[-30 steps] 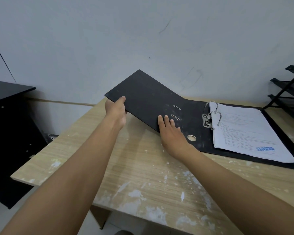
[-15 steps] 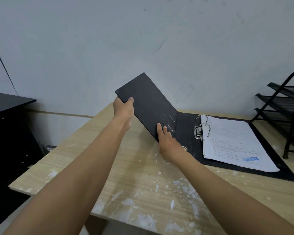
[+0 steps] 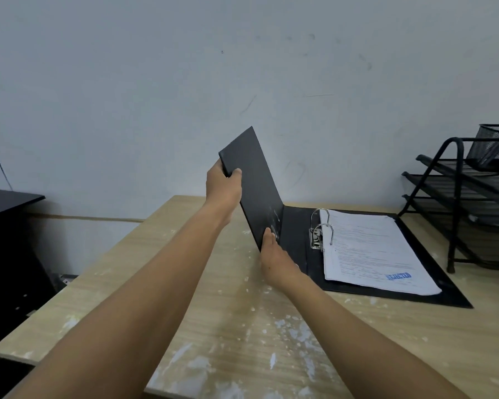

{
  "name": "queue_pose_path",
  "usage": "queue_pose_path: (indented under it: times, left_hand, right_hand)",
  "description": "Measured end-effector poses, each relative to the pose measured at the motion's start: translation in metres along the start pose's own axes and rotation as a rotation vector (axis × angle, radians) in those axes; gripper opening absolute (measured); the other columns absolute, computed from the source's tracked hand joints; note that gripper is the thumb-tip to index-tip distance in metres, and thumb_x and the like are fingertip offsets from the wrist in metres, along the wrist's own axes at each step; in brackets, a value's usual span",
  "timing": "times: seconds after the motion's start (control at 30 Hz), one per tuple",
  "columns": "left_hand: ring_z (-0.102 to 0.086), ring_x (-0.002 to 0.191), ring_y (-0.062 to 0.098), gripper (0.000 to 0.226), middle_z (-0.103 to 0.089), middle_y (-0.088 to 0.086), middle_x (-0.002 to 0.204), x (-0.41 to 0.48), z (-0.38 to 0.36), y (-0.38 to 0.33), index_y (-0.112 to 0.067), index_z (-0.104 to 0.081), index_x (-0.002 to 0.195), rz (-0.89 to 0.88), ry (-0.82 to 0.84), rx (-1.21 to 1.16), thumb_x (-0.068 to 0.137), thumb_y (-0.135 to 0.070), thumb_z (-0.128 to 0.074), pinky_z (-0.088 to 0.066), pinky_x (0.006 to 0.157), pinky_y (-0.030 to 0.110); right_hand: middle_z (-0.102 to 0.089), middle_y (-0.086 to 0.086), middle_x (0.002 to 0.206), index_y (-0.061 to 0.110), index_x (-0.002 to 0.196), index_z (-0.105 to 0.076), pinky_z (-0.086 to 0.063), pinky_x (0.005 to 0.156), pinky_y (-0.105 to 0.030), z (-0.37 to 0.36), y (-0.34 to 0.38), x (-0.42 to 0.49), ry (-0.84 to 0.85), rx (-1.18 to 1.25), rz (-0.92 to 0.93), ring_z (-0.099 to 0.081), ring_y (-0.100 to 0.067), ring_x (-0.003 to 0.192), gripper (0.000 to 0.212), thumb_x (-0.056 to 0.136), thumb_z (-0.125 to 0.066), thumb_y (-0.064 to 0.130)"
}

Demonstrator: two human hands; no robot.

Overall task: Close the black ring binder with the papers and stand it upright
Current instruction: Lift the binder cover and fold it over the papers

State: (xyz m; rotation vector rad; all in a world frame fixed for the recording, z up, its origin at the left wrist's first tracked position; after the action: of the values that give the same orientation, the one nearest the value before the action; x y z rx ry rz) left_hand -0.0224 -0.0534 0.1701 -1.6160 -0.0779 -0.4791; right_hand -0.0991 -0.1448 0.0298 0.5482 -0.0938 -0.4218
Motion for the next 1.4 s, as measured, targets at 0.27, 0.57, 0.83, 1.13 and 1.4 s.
queue_pose_path:
  times: [0.27,0.57,0.83,1.13,1.4]
  left_hand:
    - [-0.049,0.067,0.012,0.026,-0.058,-0.010,0.078,-0.009,-0.034,-0.014,-0.029,-0.055,0.089,-0.037,0.046,0.089,0.093,-0.008,-0.042,-0.043,0.059,0.020]
    - [-0.048,0.059,0.012,0.035,-0.059,-0.008,0.080,-0.024,-0.075,-0.027,-0.017,-0.058,0.121,-0.113,0.124,0.159,0.094,-0.006,-0.038,-0.042,0.057,0.022]
    - [-0.043,0.062,0.018,0.041,-0.056,0.002,0.078,-0.043,-0.091,-0.011,-0.020,-0.057,0.123,-0.148,0.229,0.251,0.092,-0.004,-0.036,-0.037,0.050,0.017]
    - [-0.061,0.088,0.016,0.053,-0.061,0.008,0.123,-0.058,-0.098,0.017,-0.019,-0.036,0.145,-0.132,0.364,0.382,0.094,-0.003,-0.036,-0.047,0.071,0.009]
    - [-0.045,0.133,0.026,0.056,-0.046,0.007,0.147,-0.074,-0.128,0.018,-0.016,-0.032,0.148,-0.154,0.400,0.400,0.094,-0.002,-0.038,-0.034,0.111,0.031]
  right_hand:
    - [-0.032,-0.015,0.155,0.015,0.154,-0.001,-0.037,0.102,-0.046,0.001,-0.011,-0.003,-0.055,0.203,-0.057,-0.045,-0.039,0.127,0.067,0.093,-0.026,0.005]
    - [-0.051,-0.020,0.136,0.020,0.154,0.003,-0.030,0.079,-0.038,0.004,-0.024,-0.007,-0.069,0.391,-0.103,-0.047,-0.027,0.098,0.068,0.095,-0.028,0.009]
    - [-0.044,0.003,0.081,0.021,0.155,-0.001,-0.031,0.075,-0.034,0.008,-0.032,-0.008,-0.098,0.457,-0.078,-0.040,-0.021,0.089,0.070,0.094,-0.031,0.005]
    - [-0.052,-0.008,0.139,0.018,0.155,-0.002,-0.041,0.090,-0.026,0.029,-0.059,-0.031,0.004,0.174,0.035,-0.053,-0.022,0.124,0.094,0.088,-0.065,0.035]
    - [-0.020,-0.005,0.161,0.014,0.154,-0.014,-0.031,0.112,-0.039,0.130,-0.124,-0.092,-0.227,-0.284,-0.054,-0.026,-0.023,0.146,0.085,0.090,-0.063,0.039]
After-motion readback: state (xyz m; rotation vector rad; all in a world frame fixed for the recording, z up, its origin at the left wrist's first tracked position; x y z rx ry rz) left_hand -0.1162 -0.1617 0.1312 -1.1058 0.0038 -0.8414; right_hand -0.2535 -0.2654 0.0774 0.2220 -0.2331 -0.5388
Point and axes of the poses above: each hand's wrist, its own x-axis towards the middle knuckle, its own z-axis out of the back of the hand, y = z × x, the point moved 6 cm from there along x, towards the middle knuckle
